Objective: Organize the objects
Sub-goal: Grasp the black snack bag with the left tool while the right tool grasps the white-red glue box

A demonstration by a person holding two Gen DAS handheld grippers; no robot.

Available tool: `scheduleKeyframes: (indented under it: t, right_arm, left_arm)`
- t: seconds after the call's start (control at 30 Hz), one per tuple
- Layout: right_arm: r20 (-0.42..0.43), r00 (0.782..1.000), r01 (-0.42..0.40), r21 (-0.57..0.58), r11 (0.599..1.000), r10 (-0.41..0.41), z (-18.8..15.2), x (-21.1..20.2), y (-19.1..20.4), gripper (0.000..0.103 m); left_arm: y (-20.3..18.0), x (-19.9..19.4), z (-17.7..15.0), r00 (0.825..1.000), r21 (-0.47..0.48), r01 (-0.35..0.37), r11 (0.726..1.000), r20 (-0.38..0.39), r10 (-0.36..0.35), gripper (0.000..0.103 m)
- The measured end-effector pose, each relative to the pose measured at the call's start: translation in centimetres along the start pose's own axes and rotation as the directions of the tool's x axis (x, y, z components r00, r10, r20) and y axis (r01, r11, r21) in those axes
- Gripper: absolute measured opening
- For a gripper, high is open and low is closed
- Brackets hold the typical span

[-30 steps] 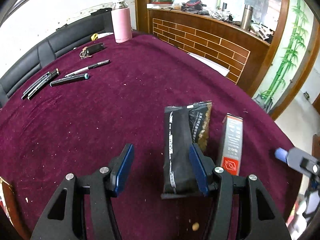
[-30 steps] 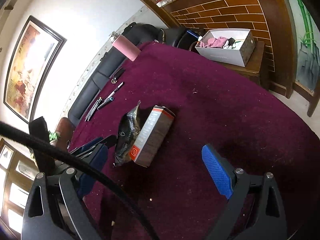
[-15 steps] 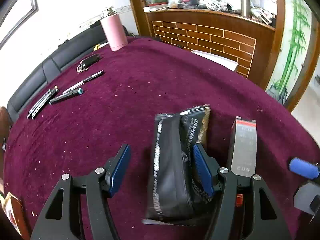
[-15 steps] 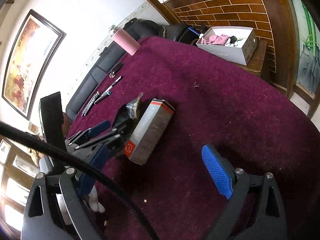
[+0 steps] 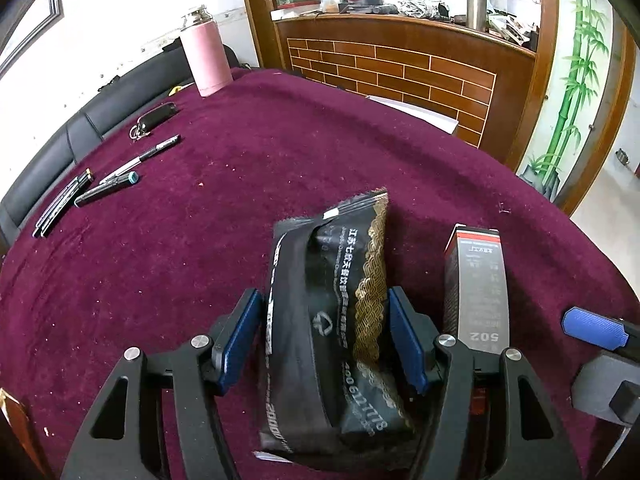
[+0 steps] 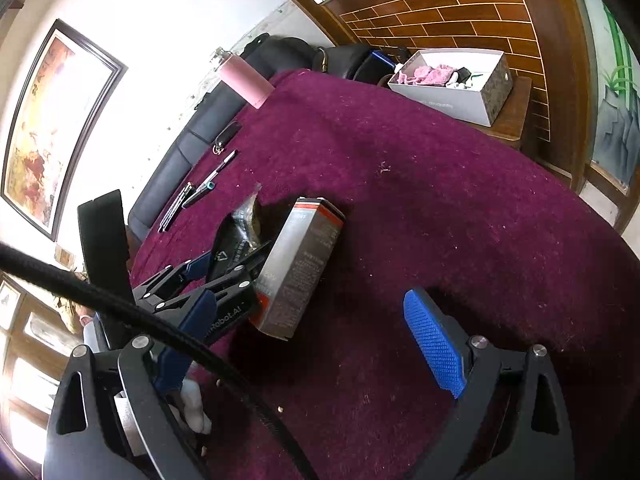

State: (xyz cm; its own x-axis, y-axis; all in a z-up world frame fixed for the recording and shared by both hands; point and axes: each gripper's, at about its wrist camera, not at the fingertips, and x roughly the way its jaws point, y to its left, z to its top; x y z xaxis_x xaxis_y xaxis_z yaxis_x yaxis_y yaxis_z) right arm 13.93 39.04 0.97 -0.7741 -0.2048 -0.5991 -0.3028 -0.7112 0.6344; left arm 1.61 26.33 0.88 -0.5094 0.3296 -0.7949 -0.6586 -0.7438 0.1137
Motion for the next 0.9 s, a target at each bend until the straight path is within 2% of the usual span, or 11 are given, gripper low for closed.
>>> scheduleKeyframes:
  t: [0.23,0.4,0.57,0.8,0.9]
  right_arm:
    - [0.001,1.000,0.011,-0.008,1.000,-0.011,0.0,0.1,0.2,0.097]
    - [0.000,1.000,0.019,-0.017,1.000,-0.019,0.0,0.3,0.3,0.098]
    - [-0.001,1.000,0.031,-0.026,0.999,-0.031,0.0,0.4,0.4,0.098]
    - [-0.010,0.997,0.080,-0.092,0.993,-0.081,1.4,-0.1,2.9,0.098]
    - [-0.023,0.990,0.135,-0.137,0.981,-0.139,2.4,1.0,4.6,0.098]
  left_arm:
    - [0.1,0.0,-0.1,1.000,0.000,0.005,1.000,0.002,-0.005,0.055]
    - [-0.5,-0.3,-0.2,1.000,0.028,0.005,1.000,0.010,-0.005,0.044]
    - [-0.6,-1.0,-0.5,1.000,0.034,0.001,0.999,0.026,-0.002,0.038]
    - [2.6,-4.1,-2.1,0.997,-0.072,0.050,0.996,0.055,-0.046,0.037]
    - [4.2,-5.7,-3.1,0.996,-0.118,0.063,0.991,0.072,-0.055,0.037]
